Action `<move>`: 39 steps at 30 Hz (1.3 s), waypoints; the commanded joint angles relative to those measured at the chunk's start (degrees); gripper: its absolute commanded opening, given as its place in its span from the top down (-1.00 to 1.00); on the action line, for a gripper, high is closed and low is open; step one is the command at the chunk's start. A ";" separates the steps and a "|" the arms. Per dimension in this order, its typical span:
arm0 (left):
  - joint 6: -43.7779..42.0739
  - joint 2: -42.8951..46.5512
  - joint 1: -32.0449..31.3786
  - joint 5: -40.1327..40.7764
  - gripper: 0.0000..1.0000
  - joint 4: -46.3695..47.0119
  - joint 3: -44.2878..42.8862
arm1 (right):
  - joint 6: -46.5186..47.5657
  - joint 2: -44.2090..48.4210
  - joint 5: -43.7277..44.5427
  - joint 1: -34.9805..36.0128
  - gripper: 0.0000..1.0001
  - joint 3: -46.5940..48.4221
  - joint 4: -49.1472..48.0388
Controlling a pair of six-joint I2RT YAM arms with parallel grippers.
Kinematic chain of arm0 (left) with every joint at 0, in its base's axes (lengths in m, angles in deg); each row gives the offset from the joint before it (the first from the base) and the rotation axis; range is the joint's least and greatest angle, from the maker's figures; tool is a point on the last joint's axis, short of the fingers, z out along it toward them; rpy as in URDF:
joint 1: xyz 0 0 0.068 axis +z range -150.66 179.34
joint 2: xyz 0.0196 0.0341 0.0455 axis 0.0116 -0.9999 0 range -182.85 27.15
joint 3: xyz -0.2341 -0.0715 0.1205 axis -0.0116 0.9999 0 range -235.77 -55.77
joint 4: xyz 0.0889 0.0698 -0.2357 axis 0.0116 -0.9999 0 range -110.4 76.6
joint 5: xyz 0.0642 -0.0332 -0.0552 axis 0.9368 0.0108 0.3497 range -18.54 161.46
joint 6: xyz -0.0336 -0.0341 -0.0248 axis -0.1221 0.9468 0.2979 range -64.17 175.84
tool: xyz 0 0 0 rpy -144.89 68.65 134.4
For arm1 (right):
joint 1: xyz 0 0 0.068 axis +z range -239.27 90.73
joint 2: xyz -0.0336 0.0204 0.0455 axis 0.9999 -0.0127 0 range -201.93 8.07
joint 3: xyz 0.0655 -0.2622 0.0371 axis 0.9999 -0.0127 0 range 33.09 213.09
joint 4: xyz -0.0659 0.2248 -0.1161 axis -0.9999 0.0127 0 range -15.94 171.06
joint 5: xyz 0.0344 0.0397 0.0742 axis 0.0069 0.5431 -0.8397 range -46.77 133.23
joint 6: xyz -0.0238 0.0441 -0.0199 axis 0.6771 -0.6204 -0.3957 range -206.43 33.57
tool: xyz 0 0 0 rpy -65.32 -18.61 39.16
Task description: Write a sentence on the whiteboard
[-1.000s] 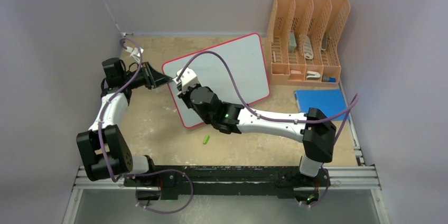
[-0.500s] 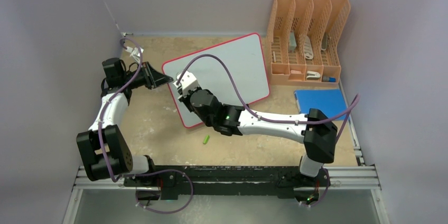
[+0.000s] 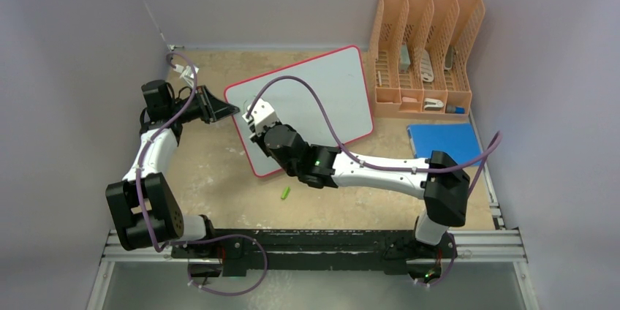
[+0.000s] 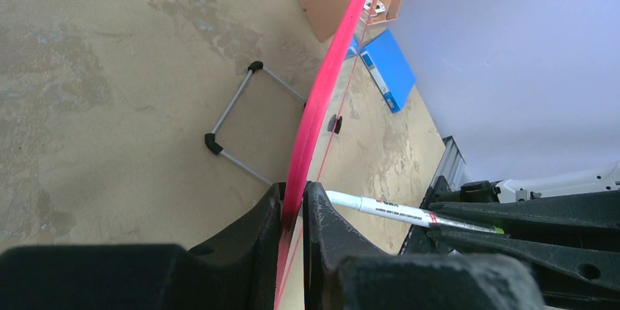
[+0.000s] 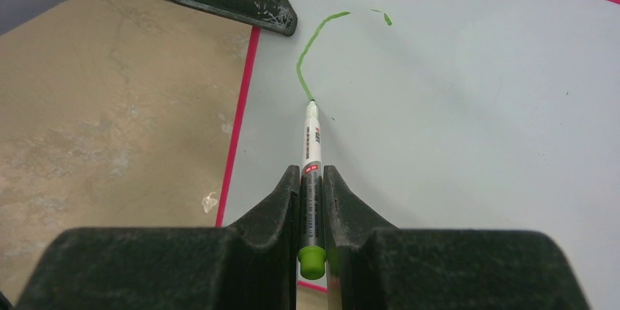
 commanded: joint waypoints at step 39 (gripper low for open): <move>-2.25 0.28 -2.06 1.59 1.00 -2.76 -0.91 | 4.16 2.33 5.83 -0.41 1.00 2.64 -2.40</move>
